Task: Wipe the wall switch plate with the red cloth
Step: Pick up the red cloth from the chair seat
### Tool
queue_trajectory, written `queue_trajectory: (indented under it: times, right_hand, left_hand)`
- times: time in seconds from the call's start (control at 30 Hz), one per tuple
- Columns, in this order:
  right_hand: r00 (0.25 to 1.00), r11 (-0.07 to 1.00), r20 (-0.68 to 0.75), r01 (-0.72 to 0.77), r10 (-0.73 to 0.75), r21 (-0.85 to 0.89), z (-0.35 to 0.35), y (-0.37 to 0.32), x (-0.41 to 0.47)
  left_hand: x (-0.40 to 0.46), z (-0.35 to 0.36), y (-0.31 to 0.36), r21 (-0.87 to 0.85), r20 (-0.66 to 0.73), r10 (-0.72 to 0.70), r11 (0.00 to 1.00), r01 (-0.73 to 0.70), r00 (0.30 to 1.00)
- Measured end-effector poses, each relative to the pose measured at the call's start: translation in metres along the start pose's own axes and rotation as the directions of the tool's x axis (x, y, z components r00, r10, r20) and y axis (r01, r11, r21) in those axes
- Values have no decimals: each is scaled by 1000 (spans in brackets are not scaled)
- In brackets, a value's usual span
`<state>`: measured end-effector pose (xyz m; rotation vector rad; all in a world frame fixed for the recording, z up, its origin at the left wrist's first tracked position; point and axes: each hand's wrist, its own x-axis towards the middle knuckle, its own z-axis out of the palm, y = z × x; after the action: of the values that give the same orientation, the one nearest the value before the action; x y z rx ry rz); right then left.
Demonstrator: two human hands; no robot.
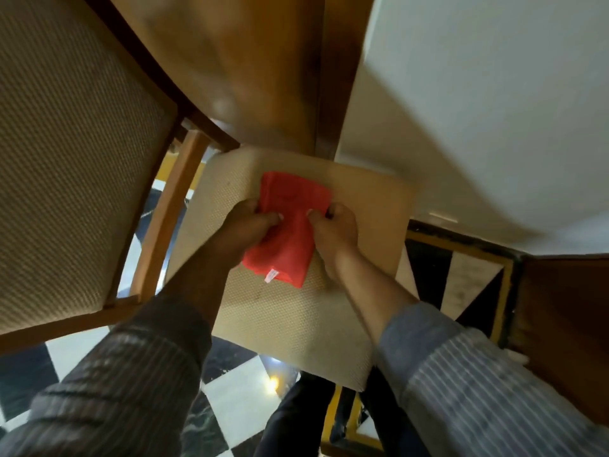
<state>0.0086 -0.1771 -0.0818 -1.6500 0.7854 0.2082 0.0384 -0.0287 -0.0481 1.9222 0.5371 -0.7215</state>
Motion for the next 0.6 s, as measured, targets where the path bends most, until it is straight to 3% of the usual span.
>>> queue_trajectory:
  times: [0.2,0.47,0.6]
  right_hand:
    - [999,998,14,53,-52,-41,-21,1,-6]
    - [935,949,-162,313,-315,-40,-126,-153,-94]
    - [847,881,-277,472,-454,-2,-181,-228,-139]
  left_hand:
    - [-9,-1,0,-41,16,32,999,-32,999]
    - [-126,-9,130,-136,31,359,926,-352,933]
    - [-184,-9,210,-246,23,553,810,-532,833]
